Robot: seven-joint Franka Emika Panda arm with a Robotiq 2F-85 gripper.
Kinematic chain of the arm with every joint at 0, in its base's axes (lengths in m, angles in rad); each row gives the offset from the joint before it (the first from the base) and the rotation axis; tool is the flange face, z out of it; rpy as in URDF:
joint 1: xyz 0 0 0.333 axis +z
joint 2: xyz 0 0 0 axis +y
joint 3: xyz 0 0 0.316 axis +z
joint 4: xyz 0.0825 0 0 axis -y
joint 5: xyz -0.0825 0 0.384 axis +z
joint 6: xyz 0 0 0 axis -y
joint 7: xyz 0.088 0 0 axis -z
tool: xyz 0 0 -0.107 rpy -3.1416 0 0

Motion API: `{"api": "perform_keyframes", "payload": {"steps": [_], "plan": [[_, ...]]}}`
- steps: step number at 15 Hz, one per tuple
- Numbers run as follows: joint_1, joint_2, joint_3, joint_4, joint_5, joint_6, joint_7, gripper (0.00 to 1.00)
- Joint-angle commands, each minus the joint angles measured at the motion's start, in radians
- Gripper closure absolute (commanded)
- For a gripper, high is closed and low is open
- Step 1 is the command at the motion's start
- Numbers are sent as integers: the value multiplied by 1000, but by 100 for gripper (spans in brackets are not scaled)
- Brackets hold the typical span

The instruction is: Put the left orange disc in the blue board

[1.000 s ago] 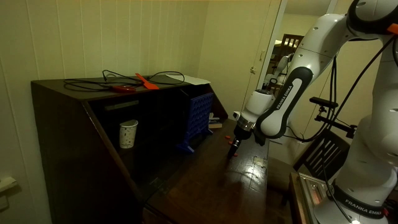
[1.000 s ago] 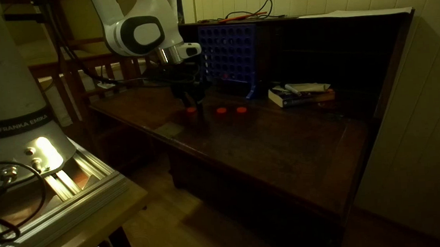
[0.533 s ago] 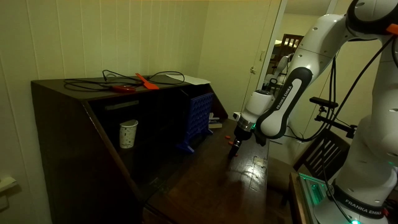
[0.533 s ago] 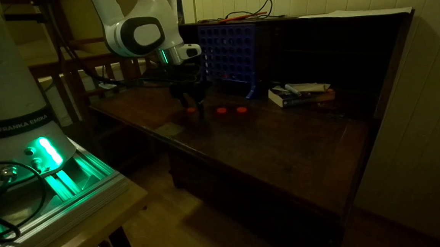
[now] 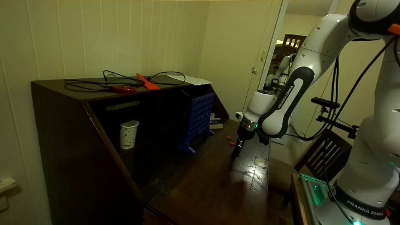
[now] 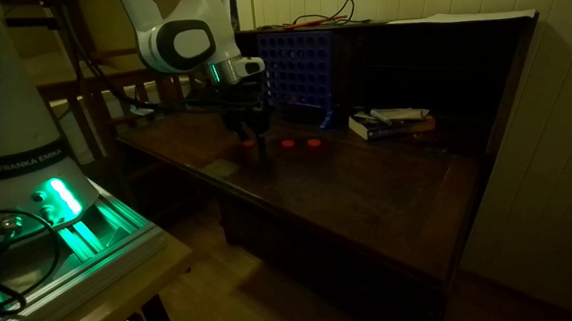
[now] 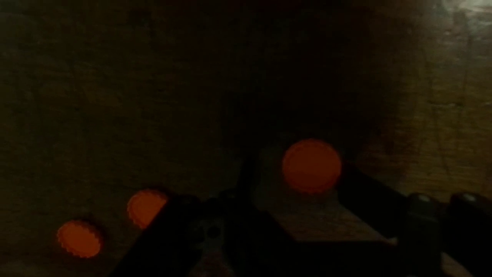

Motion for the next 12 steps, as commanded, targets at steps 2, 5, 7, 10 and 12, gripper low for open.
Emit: {"api": "perform_keyframes", "payload": {"steps": [2,5,7,10,12], "plan": [[0,-20,-17,-13,-5,-71,-41,32],[0,-29,-23,-13,-11,-94,-47,57],[3,-35,-37,-13,-19,-92,-42,70],[6,-38,-47,-8,-28,-90,-36,40],[9,-35,-52,-8,-34,-86,-32,31]]}}
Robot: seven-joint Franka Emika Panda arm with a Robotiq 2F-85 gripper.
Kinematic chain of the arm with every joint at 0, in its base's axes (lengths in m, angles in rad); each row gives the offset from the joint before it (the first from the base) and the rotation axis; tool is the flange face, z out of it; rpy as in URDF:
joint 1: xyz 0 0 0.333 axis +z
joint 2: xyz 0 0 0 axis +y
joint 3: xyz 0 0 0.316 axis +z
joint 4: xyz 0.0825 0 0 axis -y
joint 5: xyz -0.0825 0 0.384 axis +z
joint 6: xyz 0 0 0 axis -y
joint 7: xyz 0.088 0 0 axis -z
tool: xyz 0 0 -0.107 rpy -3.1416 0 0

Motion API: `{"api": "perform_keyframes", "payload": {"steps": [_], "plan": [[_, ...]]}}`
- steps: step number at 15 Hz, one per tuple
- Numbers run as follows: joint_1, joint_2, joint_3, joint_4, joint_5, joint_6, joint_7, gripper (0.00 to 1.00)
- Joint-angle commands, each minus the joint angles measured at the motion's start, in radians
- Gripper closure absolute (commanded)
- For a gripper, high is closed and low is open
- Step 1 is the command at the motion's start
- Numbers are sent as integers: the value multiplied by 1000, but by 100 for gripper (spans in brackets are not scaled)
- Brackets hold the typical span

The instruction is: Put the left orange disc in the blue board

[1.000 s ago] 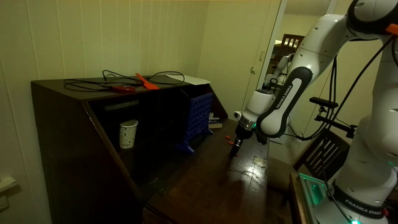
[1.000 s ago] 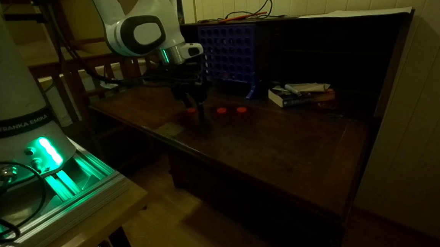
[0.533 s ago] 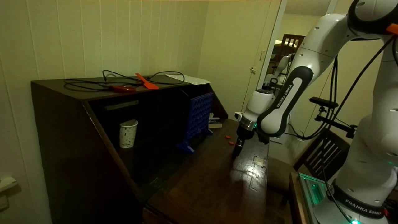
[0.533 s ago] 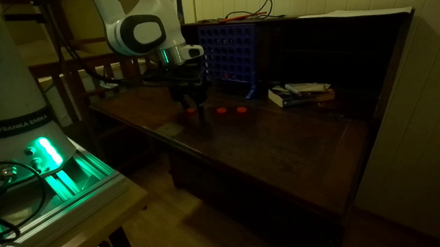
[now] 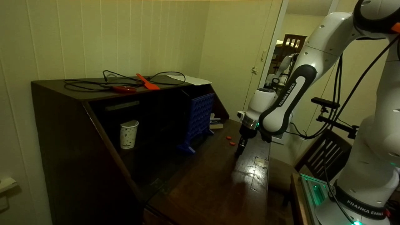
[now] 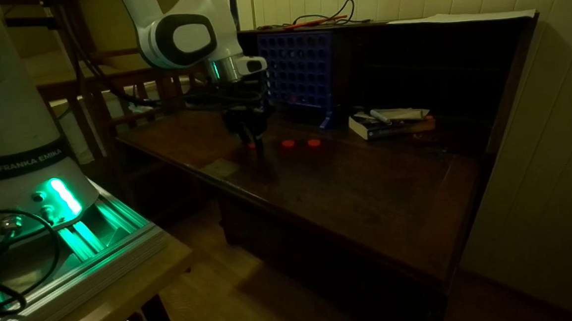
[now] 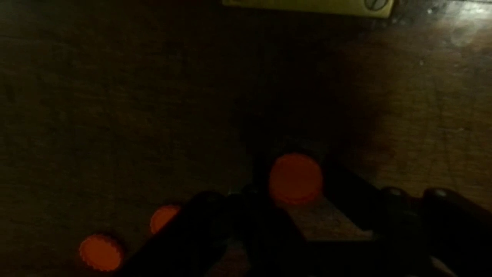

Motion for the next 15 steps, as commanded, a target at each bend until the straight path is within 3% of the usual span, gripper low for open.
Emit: {"api": "perform_keyframes", "payload": {"steps": [1,5,8,11,15], "plan": [[6,-3,-20,-7,-25,-14,-2,26],[5,1,-22,-6,-23,-3,-3,22],[1,0,-12,-6,-14,7,-9,39],[7,4,-16,-6,-21,15,-2,39],[7,6,-13,-6,-15,28,-1,29]]}}
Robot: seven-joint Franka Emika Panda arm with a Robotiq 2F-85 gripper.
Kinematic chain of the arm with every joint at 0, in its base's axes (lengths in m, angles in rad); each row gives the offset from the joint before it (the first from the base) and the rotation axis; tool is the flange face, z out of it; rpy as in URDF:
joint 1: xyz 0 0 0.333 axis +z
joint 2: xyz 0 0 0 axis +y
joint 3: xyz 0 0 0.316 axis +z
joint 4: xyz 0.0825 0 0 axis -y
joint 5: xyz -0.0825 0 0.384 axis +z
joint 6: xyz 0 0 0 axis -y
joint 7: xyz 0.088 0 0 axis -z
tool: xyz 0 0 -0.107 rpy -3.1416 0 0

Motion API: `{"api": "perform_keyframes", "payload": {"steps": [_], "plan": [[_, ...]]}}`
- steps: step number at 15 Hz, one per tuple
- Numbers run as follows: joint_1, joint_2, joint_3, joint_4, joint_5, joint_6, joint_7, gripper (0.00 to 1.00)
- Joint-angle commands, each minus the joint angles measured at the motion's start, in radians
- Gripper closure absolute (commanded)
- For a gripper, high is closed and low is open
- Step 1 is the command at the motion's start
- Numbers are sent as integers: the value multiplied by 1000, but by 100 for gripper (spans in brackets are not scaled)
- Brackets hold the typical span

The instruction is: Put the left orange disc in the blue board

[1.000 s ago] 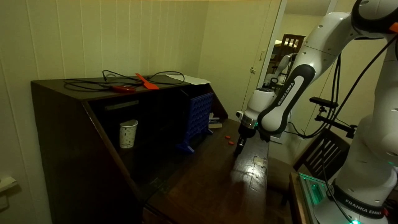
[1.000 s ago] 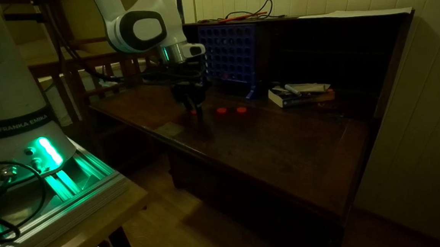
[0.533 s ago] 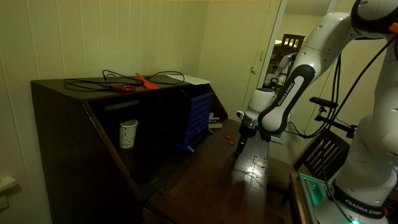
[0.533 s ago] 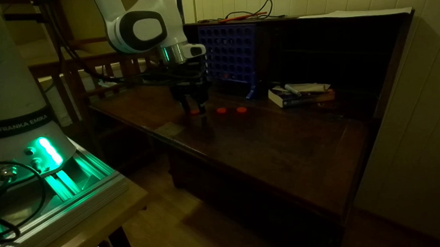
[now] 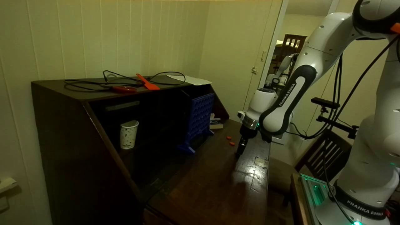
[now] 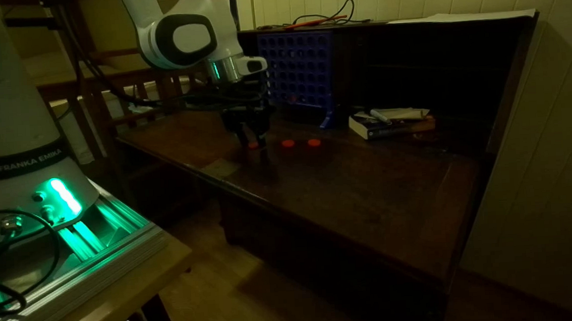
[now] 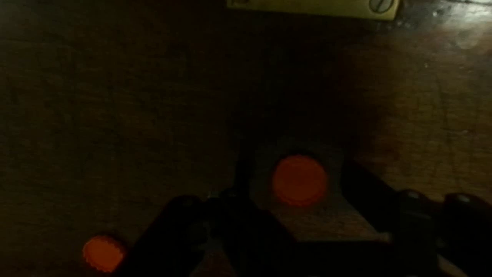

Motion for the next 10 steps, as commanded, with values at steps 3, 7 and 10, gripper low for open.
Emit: {"api": "perform_keyframes", "payload": {"steps": [3,7,10], "plan": [[2,5,3,-6,-3,37,0,29],[4,5,9,-6,0,45,-2,46],[7,8,10,-5,-1,52,-2,75]]}}
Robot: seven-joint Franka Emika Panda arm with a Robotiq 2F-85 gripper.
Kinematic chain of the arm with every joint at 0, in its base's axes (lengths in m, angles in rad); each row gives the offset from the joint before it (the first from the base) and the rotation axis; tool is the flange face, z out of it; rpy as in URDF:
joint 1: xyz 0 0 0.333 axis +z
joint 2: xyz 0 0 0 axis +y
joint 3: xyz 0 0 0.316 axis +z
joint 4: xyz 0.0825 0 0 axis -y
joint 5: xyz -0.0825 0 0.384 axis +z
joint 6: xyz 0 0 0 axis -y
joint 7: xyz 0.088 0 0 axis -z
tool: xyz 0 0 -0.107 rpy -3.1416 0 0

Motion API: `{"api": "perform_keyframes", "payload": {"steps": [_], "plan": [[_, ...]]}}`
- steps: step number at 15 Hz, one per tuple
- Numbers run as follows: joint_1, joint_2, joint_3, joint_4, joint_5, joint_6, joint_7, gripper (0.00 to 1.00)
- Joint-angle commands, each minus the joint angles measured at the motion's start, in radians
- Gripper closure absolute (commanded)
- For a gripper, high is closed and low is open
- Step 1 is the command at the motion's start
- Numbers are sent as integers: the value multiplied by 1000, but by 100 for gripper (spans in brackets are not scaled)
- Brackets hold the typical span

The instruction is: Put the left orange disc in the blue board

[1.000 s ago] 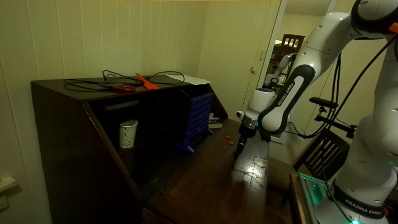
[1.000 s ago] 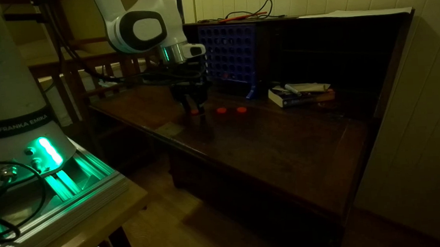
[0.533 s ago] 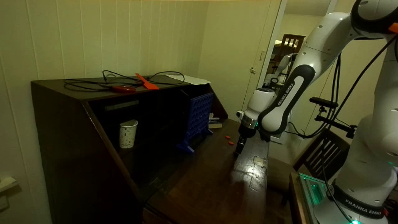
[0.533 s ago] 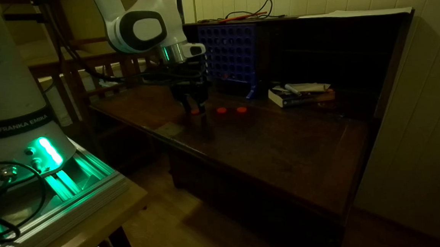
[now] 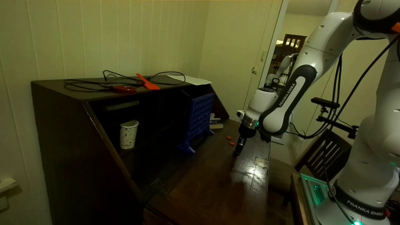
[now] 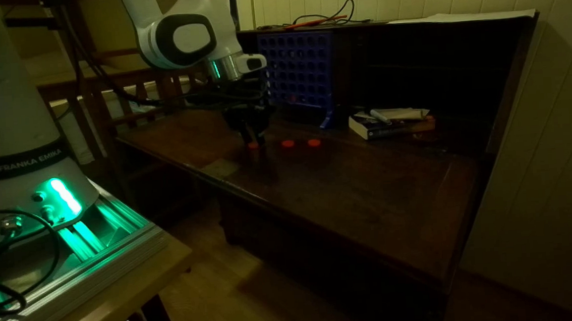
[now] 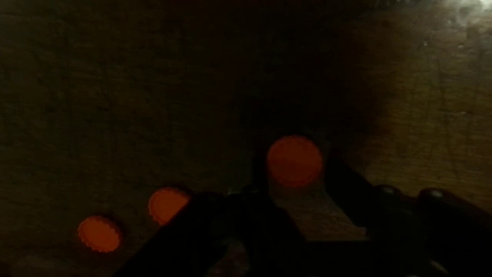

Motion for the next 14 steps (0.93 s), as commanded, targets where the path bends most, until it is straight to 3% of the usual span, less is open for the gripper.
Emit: {"api": "perform_keyframes", "payload": {"steps": [1,4,10,14], "plan": [[6,8,0,-4,-2,21,-2,81],[4,4,2,-3,1,25,-6,90],[-5,-30,6,-12,10,44,-10,90],[-15,-89,-1,-18,15,124,-14,90]]}}
